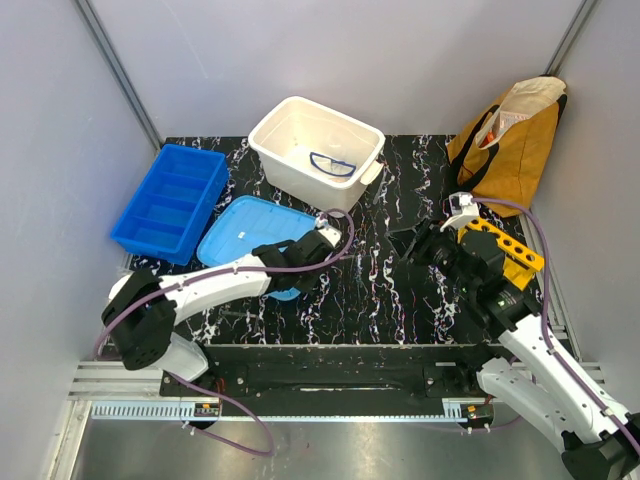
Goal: Organize the chemistry lab equipment
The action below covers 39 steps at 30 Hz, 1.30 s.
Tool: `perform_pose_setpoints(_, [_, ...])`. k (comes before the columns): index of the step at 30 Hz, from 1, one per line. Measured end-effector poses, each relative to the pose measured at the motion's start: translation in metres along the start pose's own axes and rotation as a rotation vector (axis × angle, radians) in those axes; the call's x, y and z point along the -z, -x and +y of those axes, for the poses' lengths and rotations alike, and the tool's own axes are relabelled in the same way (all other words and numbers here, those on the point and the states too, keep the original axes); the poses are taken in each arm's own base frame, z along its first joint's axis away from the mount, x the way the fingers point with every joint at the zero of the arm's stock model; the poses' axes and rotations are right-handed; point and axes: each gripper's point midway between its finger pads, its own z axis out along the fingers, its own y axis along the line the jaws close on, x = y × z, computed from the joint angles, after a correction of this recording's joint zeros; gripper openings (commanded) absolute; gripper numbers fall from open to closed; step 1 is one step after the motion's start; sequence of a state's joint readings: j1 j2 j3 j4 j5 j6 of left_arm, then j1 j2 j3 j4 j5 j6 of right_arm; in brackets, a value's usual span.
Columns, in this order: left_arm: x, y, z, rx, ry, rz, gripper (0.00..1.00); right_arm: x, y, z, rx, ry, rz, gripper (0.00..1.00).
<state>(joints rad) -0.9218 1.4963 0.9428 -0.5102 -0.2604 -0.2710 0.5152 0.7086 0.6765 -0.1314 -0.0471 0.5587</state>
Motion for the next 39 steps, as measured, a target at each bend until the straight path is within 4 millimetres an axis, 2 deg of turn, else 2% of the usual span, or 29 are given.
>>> perform_pose_setpoints(4, [0.020, 0.028, -0.005, 0.010, -0.038, -0.069, 0.00, 0.001, 0.002, 0.002, 0.002, 0.006, -0.008, 0.58])
perform_pose_setpoints(9, [0.043, 0.051, -0.014, 0.021, -0.097, -0.105, 0.00, -0.001, -0.001, 0.009, 0.040, 0.057, 0.008, 0.59])
perform_pose_setpoints(14, [0.075, 0.065, -0.018, 0.038, -0.158, -0.168, 0.00, -0.005, -0.012, 0.018, 0.106, 0.134, 0.062, 0.60])
perform_pose_setpoints(19, [0.110, 0.074, -0.016, 0.059, -0.214, -0.251, 0.00, -0.001, -0.018, 0.034, 0.199, 0.260, 0.077, 0.66])
perform_pose_setpoints(23, [0.136, 0.077, -0.017, 0.074, -0.266, -0.309, 0.00, -0.002, -0.018, 0.043, 0.298, 0.338, 0.080, 0.69])
perform_pose_setpoints(26, [0.146, 0.074, -0.018, 0.077, -0.298, -0.327, 0.00, -0.012, -0.016, 0.049, 0.375, 0.374, 0.094, 0.75])
perform_pose_setpoints(34, [0.151, 0.054, -0.026, 0.061, -0.375, -0.312, 0.00, -0.009, -0.008, 0.067, 0.795, 0.551, -0.007, 0.76])
perform_pose_setpoints(39, [0.155, 0.041, -0.029, 0.051, -0.413, -0.310, 0.00, -0.004, -0.018, 0.077, 1.086, 0.673, -0.016, 0.75])
